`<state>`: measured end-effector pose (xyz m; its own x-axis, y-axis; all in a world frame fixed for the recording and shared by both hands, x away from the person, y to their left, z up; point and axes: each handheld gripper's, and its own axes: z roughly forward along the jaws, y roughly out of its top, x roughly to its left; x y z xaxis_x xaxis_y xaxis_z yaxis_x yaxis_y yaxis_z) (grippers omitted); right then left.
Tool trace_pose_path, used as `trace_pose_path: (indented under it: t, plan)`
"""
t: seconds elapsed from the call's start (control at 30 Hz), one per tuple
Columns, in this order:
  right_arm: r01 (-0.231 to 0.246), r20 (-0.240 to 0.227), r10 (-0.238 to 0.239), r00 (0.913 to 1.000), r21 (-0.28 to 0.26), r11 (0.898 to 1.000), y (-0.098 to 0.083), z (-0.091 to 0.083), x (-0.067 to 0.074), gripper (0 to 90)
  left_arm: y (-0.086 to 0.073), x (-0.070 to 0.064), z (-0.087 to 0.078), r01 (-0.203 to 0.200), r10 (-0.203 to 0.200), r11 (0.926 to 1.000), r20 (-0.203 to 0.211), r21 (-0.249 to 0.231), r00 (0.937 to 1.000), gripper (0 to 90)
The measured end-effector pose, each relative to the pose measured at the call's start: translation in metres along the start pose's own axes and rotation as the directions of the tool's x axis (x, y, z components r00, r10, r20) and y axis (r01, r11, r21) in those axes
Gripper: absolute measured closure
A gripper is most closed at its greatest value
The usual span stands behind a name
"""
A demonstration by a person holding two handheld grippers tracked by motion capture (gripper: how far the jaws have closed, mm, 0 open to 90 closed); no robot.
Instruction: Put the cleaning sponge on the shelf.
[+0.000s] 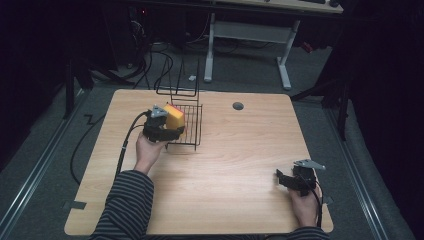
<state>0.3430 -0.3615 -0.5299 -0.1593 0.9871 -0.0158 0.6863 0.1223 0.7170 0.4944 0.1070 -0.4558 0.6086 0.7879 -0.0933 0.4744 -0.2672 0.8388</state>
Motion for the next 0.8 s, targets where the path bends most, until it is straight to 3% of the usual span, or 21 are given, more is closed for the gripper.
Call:
trace_pose_path:
  t: [0.2,0.47,0.8]
  plan:
    - [0.003,-0.001,-0.003,1.0,0.0,1.0,0.0,0.0,0.0,25.8,0.003,0.005,0.021,0.005,-0.004,0.9989,-0.043,0.046,0.9991,24.3]
    - [0.004,-0.004,-0.004,1.0,0.0,1.0,0.0,0.0,0.0,25.8,-0.003,0.008,0.038,0.054,-0.051,0.9978,-0.061,0.039,0.9968,24.3]
    - [0.003,-0.005,-0.003,1.0,0.001,1.0,0.0,0.0,0.001,25.8,-0.005,0.007,0.043,0.034,-0.029,0.9977,-0.087,0.059,0.9958,23.8]
